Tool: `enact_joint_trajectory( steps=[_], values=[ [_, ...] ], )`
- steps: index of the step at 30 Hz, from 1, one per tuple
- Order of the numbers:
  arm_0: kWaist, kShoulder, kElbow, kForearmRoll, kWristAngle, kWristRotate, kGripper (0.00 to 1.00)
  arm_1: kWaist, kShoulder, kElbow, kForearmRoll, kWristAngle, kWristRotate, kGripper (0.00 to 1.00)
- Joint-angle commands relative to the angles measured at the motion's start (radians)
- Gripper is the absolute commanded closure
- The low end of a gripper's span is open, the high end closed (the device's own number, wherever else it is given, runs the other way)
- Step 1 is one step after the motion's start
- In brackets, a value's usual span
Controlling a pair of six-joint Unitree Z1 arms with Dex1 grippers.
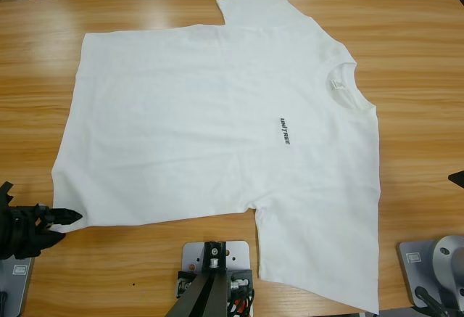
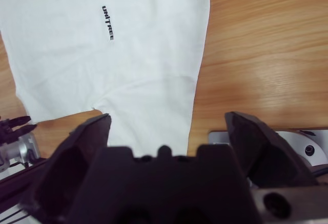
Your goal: Fold clothes
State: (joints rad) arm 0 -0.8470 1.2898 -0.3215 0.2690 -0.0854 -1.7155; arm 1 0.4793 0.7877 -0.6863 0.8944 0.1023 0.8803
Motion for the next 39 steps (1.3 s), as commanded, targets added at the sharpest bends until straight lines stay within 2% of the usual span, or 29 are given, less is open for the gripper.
enact_joint_trajectory(
  steps=[1,9,12,14,16,18,26,35,39],
  values=[
    [-0.007,-0.082,0.084,0.004,0.074,-0.092,0.495,0.010,-0.007,0.036,-0.014,0.020,-0.003,0.096],
    [-0.007,-0.072,0.089,0.003,0.119,-0.125,0.518,0.010,-0.001,0.036,-0.014,0.023,-0.004,0.096],
    [-0.007,-0.072,0.091,-0.002,0.142,-0.118,0.698,0.010,0.002,0.036,-0.014,0.027,-0.004,0.101],
    [-0.007,-0.070,0.090,-0.002,0.147,-0.112,0.855,0.010,0.002,0.036,-0.014,0.028,-0.005,0.101],
    [-0.007,-0.065,0.089,-0.002,0.148,-0.113,0.882,0.010,0.004,0.037,-0.015,0.028,-0.006,0.102],
    [-0.007,-0.063,0.087,-0.002,0.150,-0.111,1.000,0.010,0.004,0.038,-0.017,0.028,-0.006,0.111],
    [-0.007,-0.073,0.079,0.014,0.179,-0.096,1.000,0.010,0.001,0.039,-0.018,0.030,-0.006,0.138],
    [-0.007,-0.183,-0.131,0.350,0.189,0.042,1.000,0.010,-0.003,0.035,-0.019,0.041,-0.006,0.139],
    [-0.007,-0.172,-0.146,0.369,0.168,0.059,1.000,0.010,0.024,0.033,0.012,0.062,0.043,0.123]
  ],
)
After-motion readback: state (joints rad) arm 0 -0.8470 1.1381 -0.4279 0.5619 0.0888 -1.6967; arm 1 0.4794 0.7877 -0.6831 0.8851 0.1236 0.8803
